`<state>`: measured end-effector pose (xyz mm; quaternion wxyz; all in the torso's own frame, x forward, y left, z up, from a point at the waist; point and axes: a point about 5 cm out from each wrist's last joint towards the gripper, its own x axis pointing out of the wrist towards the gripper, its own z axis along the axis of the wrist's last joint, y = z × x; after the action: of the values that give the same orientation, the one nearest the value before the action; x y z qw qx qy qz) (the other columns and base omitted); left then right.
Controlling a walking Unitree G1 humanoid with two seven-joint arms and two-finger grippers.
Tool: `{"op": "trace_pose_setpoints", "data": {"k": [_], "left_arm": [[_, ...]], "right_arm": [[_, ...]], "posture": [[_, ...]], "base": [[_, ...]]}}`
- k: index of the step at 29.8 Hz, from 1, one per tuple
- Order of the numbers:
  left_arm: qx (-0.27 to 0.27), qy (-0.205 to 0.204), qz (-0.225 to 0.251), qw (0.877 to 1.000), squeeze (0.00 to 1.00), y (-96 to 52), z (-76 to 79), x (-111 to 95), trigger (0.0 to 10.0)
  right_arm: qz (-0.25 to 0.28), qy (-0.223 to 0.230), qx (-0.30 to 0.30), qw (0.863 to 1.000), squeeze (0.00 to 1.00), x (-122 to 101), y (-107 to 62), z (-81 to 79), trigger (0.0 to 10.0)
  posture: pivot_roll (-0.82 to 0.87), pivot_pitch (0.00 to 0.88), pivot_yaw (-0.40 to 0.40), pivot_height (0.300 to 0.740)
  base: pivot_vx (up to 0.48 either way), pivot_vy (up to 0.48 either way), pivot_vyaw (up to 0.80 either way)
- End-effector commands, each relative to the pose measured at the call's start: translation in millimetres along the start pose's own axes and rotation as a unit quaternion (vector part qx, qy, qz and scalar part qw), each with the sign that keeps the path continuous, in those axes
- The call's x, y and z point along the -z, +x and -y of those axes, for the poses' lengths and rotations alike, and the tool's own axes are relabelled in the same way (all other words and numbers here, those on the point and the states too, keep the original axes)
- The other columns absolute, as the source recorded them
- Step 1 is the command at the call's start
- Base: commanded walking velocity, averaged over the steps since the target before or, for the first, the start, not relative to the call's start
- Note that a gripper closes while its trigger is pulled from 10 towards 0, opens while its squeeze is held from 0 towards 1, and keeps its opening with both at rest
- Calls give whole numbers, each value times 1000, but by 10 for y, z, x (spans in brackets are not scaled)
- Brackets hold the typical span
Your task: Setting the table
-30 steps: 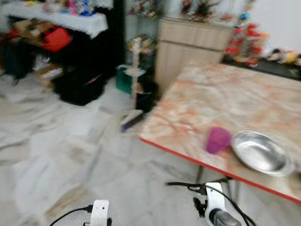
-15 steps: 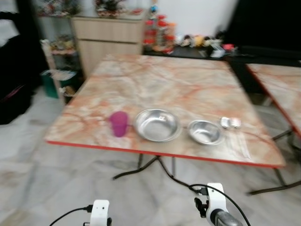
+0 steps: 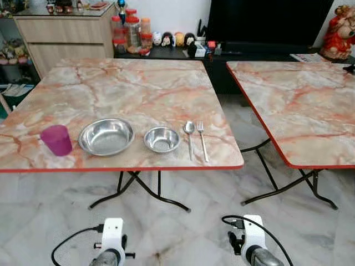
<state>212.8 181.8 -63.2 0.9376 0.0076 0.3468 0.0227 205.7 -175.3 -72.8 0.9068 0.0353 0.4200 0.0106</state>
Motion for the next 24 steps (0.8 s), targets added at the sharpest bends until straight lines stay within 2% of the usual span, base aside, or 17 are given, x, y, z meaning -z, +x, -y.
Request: {"op": "trace_pose_setpoints", "data": {"k": [1, 13, 20, 24], "left_arm": [[-10, -3, 7, 1000, 0, 13, -54, -49, 10000], [-11, -22, -12, 1000, 0, -4, -11, 36, 10000], [-12, -23, -14, 1000, 0, -4, -21, 37, 10000], [-11, -21, -13, 1000, 0, -3, -25, 32, 10000]], "right_arm": [[5, 6, -5, 1000, 0, -20, 11, -61, 10000], [7, 14, 3, 1000, 0, -15, 6, -31, 10000], [4, 20, 5, 1000, 0, -16, 9, -30, 10000], [10, 17, 5, 1000, 0, -40, 12, -36, 10000]], "posture": [[30, 0, -45, 740], [28, 0, -40, 740], [28, 0, -39, 740], [26, 0, -35, 740]], "base": [[0, 0, 0], [0, 0, 0], [0, 380, 0], [0, 418, -363]]}}
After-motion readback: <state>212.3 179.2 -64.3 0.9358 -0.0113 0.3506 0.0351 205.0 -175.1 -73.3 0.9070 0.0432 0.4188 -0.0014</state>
